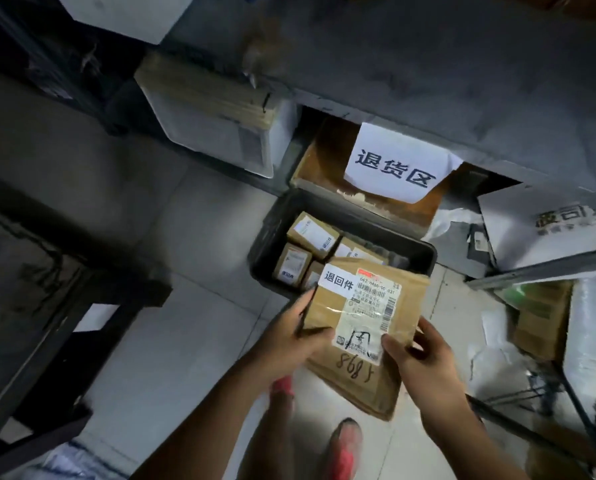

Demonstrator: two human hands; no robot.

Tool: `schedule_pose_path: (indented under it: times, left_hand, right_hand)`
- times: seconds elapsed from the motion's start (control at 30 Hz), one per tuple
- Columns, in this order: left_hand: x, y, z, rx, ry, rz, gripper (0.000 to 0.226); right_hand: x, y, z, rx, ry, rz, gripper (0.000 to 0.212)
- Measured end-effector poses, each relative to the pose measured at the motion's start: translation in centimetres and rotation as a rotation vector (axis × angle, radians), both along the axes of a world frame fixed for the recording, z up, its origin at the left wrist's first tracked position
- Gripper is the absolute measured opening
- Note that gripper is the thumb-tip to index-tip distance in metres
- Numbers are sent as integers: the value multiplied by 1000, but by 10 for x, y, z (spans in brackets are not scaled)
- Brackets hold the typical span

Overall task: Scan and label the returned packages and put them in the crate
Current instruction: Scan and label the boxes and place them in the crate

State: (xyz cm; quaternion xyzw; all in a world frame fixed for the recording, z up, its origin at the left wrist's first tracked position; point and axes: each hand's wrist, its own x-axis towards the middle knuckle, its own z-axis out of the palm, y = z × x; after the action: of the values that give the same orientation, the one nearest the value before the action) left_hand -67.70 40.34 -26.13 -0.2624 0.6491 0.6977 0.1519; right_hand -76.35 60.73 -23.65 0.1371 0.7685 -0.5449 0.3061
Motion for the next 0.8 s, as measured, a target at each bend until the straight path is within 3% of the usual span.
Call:
schedule_pose_path:
  times: [0.13,0.23,0.33,0.57,0.8]
  left_hand:
    - [-56,-67,-75,-188,31,16,58]
    - [-92,-109,-144,-371,2,-14,72]
    - [-115,-144,-203,-349,-75,-65,83]
    - [-133,-190,-326,-236,-206,3,81]
    - [-133,-188,-385,-262,-253,36,84]
  right_hand:
    - [-58,-65,-76,-29,-44,-1,41]
    - [-92,-112,-145,-48,-68,-19,36]
    - [-115,-144,-215,-21,-74,-32,39]
    - [-161,-192,-352,40,-133,91,55]
    - [-156,-190,-412,111,-104,116,56]
